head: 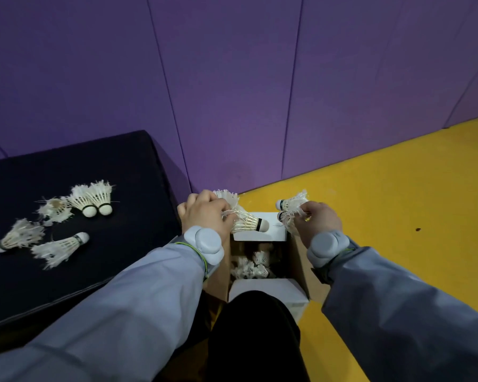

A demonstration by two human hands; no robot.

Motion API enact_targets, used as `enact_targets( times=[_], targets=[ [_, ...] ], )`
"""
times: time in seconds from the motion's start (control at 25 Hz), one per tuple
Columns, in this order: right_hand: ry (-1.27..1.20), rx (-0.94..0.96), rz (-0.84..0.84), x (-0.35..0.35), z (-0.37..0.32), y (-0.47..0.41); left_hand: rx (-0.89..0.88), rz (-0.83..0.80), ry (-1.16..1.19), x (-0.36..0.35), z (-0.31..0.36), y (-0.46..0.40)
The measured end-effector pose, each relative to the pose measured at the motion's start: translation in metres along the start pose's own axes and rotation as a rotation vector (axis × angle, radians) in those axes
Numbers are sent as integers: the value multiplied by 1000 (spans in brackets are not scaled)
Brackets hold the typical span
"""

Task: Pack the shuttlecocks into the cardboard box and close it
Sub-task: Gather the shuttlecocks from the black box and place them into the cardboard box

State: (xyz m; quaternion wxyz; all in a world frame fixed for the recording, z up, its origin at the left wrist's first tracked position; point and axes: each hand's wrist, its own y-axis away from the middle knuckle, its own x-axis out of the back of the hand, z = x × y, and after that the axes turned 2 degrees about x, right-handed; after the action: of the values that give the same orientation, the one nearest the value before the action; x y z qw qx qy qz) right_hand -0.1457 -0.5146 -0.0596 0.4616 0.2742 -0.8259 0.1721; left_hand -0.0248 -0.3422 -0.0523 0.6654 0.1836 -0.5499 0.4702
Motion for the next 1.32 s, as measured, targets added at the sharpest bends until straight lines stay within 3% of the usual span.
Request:
enact_targets(
  times=[0.52, 0.72, 0.92, 1.32],
  targets=[
    [54, -108, -212, -67, 71, -44, -1, -263, -69, -107, 14, -35],
    [39, -109, -298, -95, 76, -60, 23, -295, -35, -138, 10, -46],
    [46, -127, -371, -104, 71, -64, 34, -388, -32, -142, 0, -55],
    [68, -41, -305, -69, 18, -48, 63, -288, 15, -82, -13, -51]
  ],
)
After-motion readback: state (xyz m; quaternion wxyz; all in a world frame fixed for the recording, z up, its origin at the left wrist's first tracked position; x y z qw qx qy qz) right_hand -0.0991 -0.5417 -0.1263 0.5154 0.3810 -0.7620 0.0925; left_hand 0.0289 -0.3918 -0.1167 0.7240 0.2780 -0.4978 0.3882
